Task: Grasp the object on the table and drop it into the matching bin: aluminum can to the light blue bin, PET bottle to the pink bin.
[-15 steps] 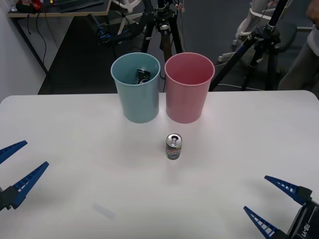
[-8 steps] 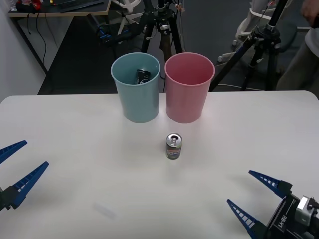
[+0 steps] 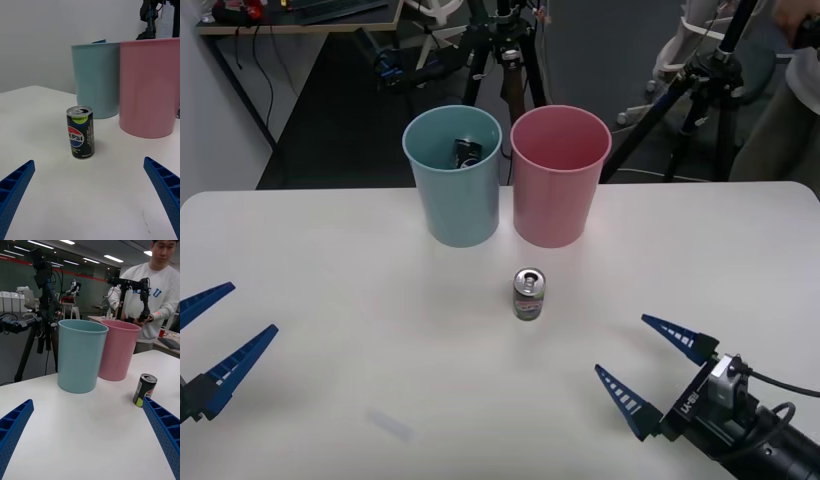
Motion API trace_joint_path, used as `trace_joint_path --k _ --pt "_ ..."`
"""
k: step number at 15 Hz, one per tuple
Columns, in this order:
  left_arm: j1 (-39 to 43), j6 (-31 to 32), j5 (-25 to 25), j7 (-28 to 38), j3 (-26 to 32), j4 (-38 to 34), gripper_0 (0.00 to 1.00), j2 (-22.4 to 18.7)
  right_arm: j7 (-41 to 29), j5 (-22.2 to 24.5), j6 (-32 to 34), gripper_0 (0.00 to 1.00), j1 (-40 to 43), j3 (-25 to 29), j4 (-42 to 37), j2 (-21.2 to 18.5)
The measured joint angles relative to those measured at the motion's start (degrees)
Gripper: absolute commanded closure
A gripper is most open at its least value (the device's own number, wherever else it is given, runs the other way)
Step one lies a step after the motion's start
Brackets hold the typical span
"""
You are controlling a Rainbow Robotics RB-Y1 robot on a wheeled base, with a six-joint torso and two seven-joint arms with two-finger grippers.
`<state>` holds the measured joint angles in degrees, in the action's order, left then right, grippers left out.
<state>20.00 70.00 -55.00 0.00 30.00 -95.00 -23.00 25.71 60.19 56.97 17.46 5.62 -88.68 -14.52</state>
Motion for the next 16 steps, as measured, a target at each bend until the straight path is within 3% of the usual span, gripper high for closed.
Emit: trace_joint_path --k 16 --pt "0.0 0.0 0.0 0.0 0.0 0.0 0.00 0.0 1.2 1.3 -26.5 0.00 -8.1 -18.0 0.0 -0.1"
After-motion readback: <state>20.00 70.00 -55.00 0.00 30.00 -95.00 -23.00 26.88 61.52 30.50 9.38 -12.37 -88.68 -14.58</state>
